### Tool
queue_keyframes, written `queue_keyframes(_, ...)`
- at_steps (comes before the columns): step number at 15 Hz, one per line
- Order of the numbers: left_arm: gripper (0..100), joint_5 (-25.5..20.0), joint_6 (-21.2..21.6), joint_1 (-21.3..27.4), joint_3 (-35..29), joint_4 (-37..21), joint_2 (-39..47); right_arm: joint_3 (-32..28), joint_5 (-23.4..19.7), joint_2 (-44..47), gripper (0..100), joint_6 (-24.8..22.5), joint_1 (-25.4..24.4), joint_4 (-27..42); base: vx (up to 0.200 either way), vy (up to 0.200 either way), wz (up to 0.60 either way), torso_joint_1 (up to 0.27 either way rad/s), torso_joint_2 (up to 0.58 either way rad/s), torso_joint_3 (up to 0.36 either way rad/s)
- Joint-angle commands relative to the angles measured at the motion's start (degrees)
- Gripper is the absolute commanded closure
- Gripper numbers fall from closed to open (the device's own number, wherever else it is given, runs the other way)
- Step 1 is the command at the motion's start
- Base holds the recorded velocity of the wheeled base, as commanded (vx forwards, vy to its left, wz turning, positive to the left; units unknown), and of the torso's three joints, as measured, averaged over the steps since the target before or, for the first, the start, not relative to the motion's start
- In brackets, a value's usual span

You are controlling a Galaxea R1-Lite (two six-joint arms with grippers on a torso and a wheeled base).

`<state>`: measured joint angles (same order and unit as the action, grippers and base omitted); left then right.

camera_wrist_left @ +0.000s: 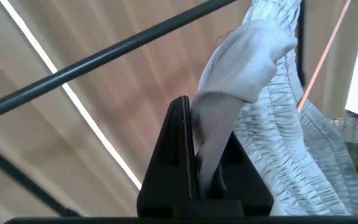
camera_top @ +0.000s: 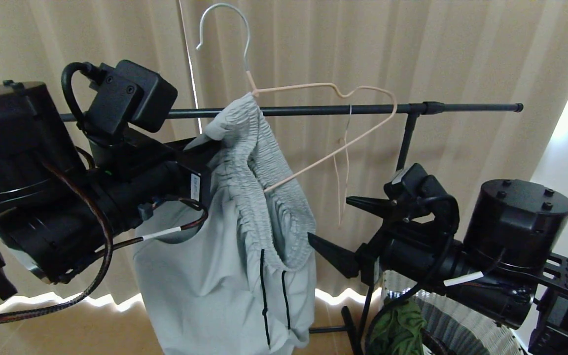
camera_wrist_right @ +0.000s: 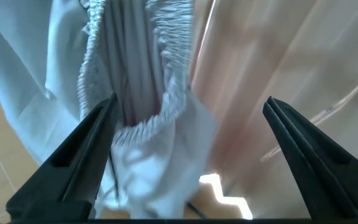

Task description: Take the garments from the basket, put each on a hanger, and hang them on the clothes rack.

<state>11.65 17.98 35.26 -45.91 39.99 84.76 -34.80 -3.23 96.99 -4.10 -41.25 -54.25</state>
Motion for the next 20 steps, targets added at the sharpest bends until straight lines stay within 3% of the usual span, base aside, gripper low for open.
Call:
queue_keyframes(1,100,-0.05,0.04,1.22,-0.14,0.8,-0.12,-1.06,0.33,2.86,0,-0.03,-0.41,0.02,0.0,0.0,0.0,0.0,0.0,0.0)
queue_keyframes(6,100,-2.43,0.12,1.75,-0.41,1.85,-1.62,-0.79,0.42,3.73,0,0.49,-0.41,0.02,0.0,0.0,0.0,0.0,0.0,0.0)
queue_keyframes(7,100,-2.43,0.12,1.75,-0.41,1.85,-1.7,-0.53,0.42,3.65,100,0.49,-0.41,0.02,0.0,0.0,0.0,0.0,0.0,0.0)
queue_keyframes(14,100,-2.43,0.12,1.66,-0.23,1.85,-2.67,1.23,2.97,2.94,100,0.67,0.3,0.11,0.0,0.0,0.0,0.0,0.0,0.0)
queue_keyframes(18,100,-2.34,0.12,1.31,0.73,1.5,-3.37,1.41,3.93,2.33,100,0.4,4.95,0.72,0.0,0.0,0.0,0.0,0.0,0.0)
queue_keyframes(20,100,-2.34,1.0,1.31,1.35,1.24,-3.81,1.76,5.52,1.62,100,0.32,9.61,0.72,0.0,0.0,0.0,0.0,0.0,0.0)
